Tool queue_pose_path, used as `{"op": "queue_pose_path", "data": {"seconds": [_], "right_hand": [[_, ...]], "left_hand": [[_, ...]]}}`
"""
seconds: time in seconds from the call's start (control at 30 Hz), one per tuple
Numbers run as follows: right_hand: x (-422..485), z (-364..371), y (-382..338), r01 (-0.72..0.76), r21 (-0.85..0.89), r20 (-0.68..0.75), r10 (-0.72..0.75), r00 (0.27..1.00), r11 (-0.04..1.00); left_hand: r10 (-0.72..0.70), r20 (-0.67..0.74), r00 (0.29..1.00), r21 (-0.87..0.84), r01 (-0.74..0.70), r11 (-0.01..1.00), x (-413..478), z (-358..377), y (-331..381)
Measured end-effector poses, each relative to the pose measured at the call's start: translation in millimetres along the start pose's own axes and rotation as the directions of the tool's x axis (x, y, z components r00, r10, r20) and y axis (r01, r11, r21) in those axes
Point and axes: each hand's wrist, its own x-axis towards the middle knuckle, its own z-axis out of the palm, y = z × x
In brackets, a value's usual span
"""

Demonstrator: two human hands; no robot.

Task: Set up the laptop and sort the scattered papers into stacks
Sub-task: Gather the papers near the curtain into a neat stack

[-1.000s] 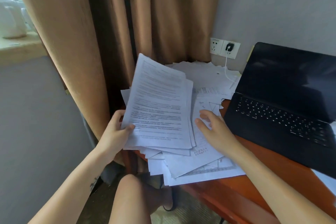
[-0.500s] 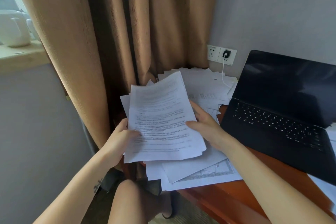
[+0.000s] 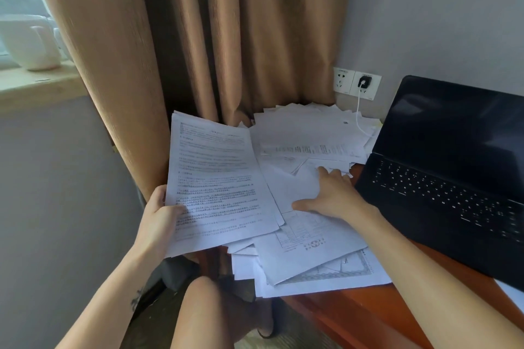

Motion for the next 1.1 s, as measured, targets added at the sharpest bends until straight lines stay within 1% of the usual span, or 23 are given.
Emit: {"op": "queue_pose_path", "data": {"seconds": [0.07,0.13,0.23,0.33,0.4,0.47,0.53,0.6,0.67,0.77,0.97,1.1], "right_hand": [[3,-4,1,-0.026,0.092,0.021,0.024,0.999,0.995],[5,-7,3,-0.020,0.290,0.002,0.020,1.000,0.957],[5,-5,8,-0.004,0.547,-0.004,0.008,1.000,0.837],[2,-5,21,-0.107,0.721,0.110,0.039,0.993,0.684],[-6,-10,30,-0.155,0.761,0.177,0.028,0.984,0.630],[-21,-14,38,-0.136,0.770,0.203,-0.037,0.978,0.623],[-36,-15,47,-0.072,0.790,0.169,-0.103,0.980,0.609],[-50,-14,55,0.011,0.809,0.081,-0.129,0.988,0.588],[-62,-14,61,0.062,0.841,0.009,-0.129,0.992,0.537],[-77,-14,69,0.091,0.893,-0.045,-0.112,0.993,0.441],[-97,-19,72,0.131,0.947,-0.121,-0.050,0.991,0.294],[-97,-22,70,0.125,0.975,-0.124,-0.015,0.992,0.182]], "left_hand": [[0.005,-0.007,1.000,0.007,-0.005,1.000,-1,-2,1],[0.005,-0.012,1.000,0.000,-0.005,1.000,0,-4,0],[-0.019,-0.017,1.000,-0.028,0.019,0.999,1,-7,0],[-0.075,0.016,0.997,-0.078,0.076,0.994,0,-10,-2],[-0.100,0.031,0.994,-0.092,0.102,0.991,-3,-13,-4],[-0.112,0.043,0.993,-0.100,0.116,0.988,-5,-16,-6],[-0.110,0.049,0.993,-0.105,0.115,0.988,-9,-17,-6],[-0.088,0.042,0.995,-0.092,0.092,0.992,-13,-17,-7],[-0.068,0.040,0.997,-0.084,0.071,0.994,-18,-17,-7],[-0.067,0.043,0.997,-0.087,0.070,0.994,-23,-18,-6],[-0.048,0.101,0.994,-0.079,0.056,0.995,-41,-16,-5],[-0.057,0.161,0.985,-0.080,0.070,0.994,-55,-9,-11]]}}
